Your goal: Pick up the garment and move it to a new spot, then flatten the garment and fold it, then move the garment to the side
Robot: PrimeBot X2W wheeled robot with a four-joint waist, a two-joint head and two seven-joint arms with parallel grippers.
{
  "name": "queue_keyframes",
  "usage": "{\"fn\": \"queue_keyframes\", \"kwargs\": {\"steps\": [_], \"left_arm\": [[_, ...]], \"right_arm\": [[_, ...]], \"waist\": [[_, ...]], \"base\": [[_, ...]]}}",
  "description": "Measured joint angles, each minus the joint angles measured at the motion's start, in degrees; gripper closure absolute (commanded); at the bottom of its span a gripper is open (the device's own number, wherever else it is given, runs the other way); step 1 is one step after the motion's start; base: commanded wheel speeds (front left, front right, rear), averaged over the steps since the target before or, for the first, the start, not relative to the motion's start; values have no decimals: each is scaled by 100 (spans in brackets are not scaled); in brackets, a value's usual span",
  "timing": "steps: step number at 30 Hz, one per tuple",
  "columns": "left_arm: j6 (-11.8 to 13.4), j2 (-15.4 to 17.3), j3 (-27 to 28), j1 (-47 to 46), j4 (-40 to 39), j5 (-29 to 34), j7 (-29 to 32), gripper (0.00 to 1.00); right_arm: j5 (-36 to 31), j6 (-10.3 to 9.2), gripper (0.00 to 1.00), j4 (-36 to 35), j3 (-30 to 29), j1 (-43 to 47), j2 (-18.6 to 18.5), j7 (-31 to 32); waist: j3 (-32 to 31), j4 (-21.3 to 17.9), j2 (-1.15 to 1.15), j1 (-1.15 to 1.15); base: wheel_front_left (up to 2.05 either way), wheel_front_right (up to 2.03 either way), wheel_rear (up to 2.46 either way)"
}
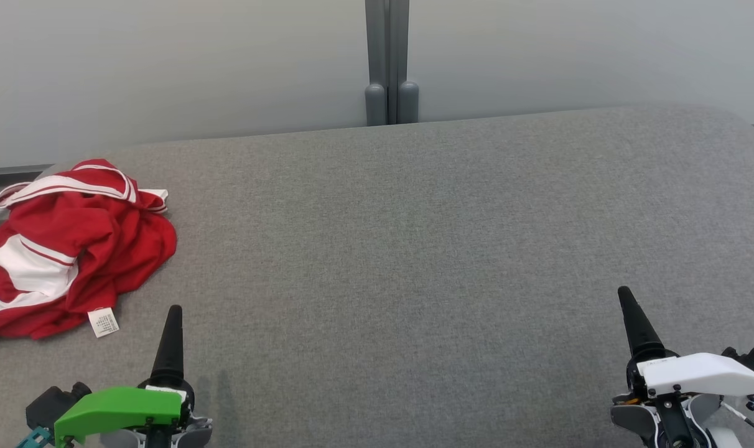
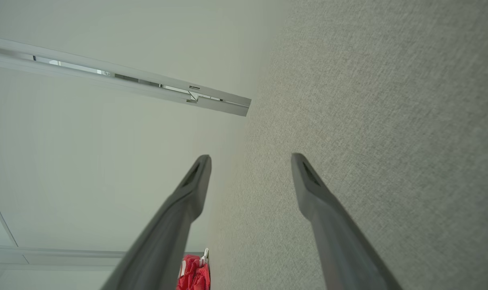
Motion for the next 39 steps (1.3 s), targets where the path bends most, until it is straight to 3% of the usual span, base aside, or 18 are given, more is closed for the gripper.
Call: {"fn": "queue_keyframes", "kwargs": {"steps": [14,39], "left_arm": [[129,56,-345,62,-182,1920,-299,0],[260,130,-711,94,-200,3925,-759,0]], "right_arm": [[-1823,2,0,-137,81,108,-8,-304],[-3798,8,0,-248,319,151,-33,-764]], "waist": [[-42,15,0,0],[-109,111,0,0]], "base": [[0,0,0],[0,0,0]]}}
